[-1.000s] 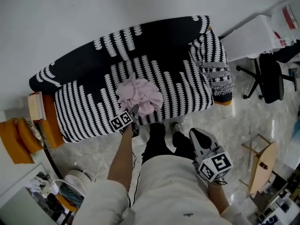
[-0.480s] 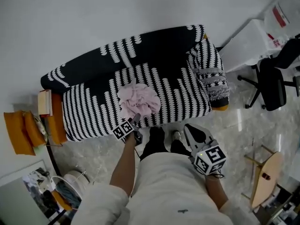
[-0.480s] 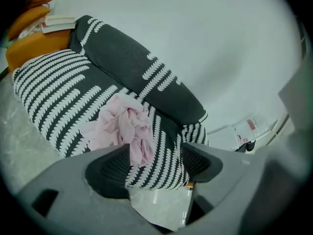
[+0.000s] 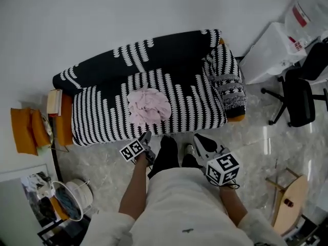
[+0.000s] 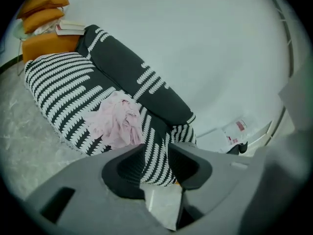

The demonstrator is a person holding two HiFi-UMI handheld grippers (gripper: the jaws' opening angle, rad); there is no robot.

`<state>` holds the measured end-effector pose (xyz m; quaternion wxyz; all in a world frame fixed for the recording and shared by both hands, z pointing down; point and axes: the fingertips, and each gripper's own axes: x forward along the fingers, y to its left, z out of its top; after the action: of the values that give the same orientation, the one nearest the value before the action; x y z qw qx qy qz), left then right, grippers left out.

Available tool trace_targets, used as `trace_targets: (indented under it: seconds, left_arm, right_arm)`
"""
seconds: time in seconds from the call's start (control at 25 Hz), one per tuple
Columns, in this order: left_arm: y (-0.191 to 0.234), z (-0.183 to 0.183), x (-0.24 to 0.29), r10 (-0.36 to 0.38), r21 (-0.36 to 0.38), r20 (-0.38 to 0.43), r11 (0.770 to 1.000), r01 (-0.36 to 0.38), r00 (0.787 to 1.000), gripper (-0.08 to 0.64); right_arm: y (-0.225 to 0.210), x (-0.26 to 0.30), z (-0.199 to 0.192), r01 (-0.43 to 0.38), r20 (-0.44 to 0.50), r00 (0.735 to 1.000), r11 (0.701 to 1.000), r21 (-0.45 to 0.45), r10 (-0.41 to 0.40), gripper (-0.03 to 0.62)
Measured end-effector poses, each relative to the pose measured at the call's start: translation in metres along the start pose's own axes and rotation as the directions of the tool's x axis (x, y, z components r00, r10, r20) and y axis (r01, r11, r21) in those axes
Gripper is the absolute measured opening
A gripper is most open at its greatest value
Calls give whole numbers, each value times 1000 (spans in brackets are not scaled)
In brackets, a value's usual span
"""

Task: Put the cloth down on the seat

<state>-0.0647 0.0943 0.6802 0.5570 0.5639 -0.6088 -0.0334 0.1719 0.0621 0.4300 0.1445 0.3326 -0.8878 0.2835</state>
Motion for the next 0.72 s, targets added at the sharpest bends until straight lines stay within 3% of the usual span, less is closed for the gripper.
trace_targets:
  seconds: [0.2, 0.36, 0.52, 0.72]
  left_arm:
    - [-35, -13, -39, -27, 127, 60, 992, 19, 998, 91]
    - [-70, -14, -79, -79, 239, 119, 970, 49, 990, 66]
    - [-116, -12, -122, -169, 373, 165, 923, 97, 972, 48]
    - [-166, -8, -170, -264, 530, 204, 840, 120, 943, 30]
  right_arm:
    - [25, -10, -20, -121, -27, 992, 993, 0, 121, 8]
    - [39, -9, -34, -190, -53, 981, 982, -1, 189, 8]
    - [48, -7, -35, -228, -66, 972, 973, -26, 226, 8]
    - [71, -5, -23, -289, -31, 957, 956, -56, 287, 8]
